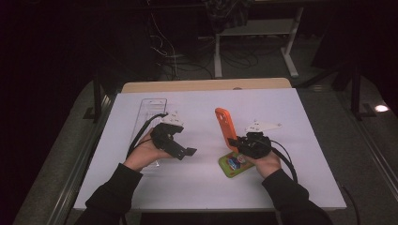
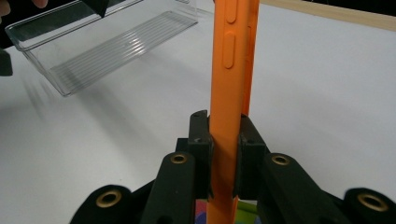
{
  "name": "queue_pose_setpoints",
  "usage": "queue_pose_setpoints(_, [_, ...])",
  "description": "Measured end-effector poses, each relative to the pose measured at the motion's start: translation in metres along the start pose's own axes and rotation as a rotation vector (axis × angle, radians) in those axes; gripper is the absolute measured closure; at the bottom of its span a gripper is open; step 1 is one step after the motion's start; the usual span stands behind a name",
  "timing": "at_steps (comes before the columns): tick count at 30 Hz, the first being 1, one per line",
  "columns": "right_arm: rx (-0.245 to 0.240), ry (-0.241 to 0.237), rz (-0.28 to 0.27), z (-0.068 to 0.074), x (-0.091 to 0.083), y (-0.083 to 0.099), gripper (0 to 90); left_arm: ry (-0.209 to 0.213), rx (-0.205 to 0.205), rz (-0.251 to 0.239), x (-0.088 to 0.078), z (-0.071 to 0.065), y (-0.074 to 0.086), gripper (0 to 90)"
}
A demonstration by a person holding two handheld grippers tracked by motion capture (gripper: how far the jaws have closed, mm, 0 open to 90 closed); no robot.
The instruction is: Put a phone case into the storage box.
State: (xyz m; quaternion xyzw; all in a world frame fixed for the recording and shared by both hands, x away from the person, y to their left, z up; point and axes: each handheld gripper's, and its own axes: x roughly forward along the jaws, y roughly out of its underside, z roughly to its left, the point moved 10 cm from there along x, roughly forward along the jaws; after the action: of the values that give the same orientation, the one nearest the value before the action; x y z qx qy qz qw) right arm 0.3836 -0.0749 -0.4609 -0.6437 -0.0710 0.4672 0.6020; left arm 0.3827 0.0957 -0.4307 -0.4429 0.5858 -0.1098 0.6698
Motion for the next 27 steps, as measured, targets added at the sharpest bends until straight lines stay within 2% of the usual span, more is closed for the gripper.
queue_pose_setpoints(5, [-0.005, -0.006, -0.013, 0.005, 0.001, -0.003, 78.4, 0.007, -0.022, -0.061, -0.002, 0.002, -0.012, 0.0])
queue_pose_setpoints(7, [-0.005, -0.013, -0.019, 0.007, 0.002, -0.004, 78.4, 0.016, -0.047, -0.101, -0.002, 0.002, -0.019, 0.0])
queue_pose_setpoints(12, [0.002, -0.031, -0.021, 0.014, 0.004, -0.006, 78.4, 0.027, -0.058, -0.130, 0.000, 0.000, -0.029, 0.0])
queue_pose_setpoints(18, [-0.011, -0.064, -0.024, 0.029, 0.010, -0.009, 78.4, 0.041, -0.067, -0.163, 0.006, -0.003, -0.041, 0.0])
queue_pose_setpoints(20, [-0.018, -0.066, -0.024, 0.030, 0.011, -0.010, 78.4, 0.031, -0.067, -0.170, 0.008, -0.002, -0.044, 0.0])
queue_pose_setpoints(27, [-0.019, -0.110, -0.034, 0.044, 0.015, -0.013, 78.4, 0.048, -0.099, -0.191, 0.013, -0.003, -0.045, 0.0])
